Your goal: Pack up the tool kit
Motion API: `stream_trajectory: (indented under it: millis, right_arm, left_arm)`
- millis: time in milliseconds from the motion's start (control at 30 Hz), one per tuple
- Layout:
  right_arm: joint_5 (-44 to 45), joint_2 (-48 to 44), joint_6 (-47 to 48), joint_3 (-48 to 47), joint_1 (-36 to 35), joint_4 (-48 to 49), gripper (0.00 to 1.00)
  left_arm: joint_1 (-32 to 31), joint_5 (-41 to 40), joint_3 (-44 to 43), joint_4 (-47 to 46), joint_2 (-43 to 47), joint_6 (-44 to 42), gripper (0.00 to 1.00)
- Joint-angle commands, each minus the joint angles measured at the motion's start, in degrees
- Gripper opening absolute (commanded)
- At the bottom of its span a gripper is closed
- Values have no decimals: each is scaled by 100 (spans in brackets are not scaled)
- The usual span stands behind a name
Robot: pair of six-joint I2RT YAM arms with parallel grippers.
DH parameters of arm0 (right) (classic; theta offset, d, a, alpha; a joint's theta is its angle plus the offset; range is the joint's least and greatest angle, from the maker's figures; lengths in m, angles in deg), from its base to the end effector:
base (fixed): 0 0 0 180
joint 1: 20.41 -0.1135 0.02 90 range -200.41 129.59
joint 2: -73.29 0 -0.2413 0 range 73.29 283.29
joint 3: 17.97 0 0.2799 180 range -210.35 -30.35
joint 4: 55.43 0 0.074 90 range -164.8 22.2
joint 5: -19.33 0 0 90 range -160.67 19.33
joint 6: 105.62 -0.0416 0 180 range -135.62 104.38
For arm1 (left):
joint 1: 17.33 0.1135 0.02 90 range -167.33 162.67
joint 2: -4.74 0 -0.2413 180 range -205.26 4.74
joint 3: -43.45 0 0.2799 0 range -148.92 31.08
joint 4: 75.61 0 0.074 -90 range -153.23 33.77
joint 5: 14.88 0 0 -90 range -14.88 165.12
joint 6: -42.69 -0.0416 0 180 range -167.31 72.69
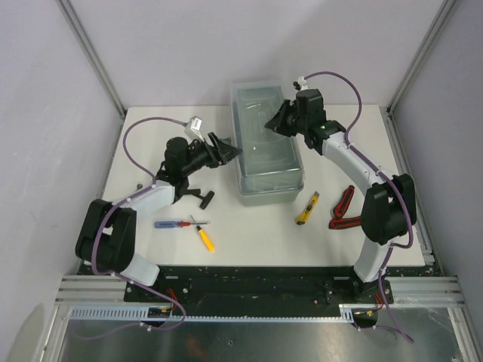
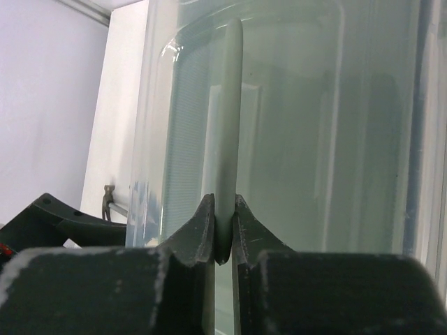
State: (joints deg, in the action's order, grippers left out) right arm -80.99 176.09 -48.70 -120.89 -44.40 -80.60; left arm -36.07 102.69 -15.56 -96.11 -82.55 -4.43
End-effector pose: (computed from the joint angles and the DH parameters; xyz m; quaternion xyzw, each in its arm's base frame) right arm 0.4149 0.1928 0.3007 0.0184 0.8414 0.3221 0.4336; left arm 0.3394 -0.1355 0.2069 0.0002 0.7483 -0.4813 0.4565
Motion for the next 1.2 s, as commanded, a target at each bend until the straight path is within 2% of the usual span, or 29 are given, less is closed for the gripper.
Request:
stream_trajectory:
  millis: [0, 67, 100, 300, 633, 1000, 1167]
  right_arm:
    - [-245, 51, 247, -490, -64, 152, 0]
    - [-374, 39, 238, -622, -45, 176, 0]
    - [-449, 34, 226, -706, -36, 174, 0]
    - [-623, -36, 60, -1275, 32, 118, 0]
    - [-918, -329, -1032, -1075, 499, 733, 0]
    - [-1815, -530, -2390, -8, 1193, 2281, 0]
    - [-2102, -566, -2770, 342, 1434, 2743, 0]
  left_arm:
    - [-142, -125, -27, 1610, 284, -562, 81]
    - [-111, -333, -98, 1775, 472, -636, 94]
    - [-90, -433, -108, 1837, 575, -655, 97]
    - [-4, -841, 75, 2027, 879, -638, 99]
    - [1, -1153, 583, 2047, 938, -240, 86]
    - [-14, -1026, 444, 2038, 640, -177, 87]
    - [-20, -1005, 286, 2036, 233, -52, 78]
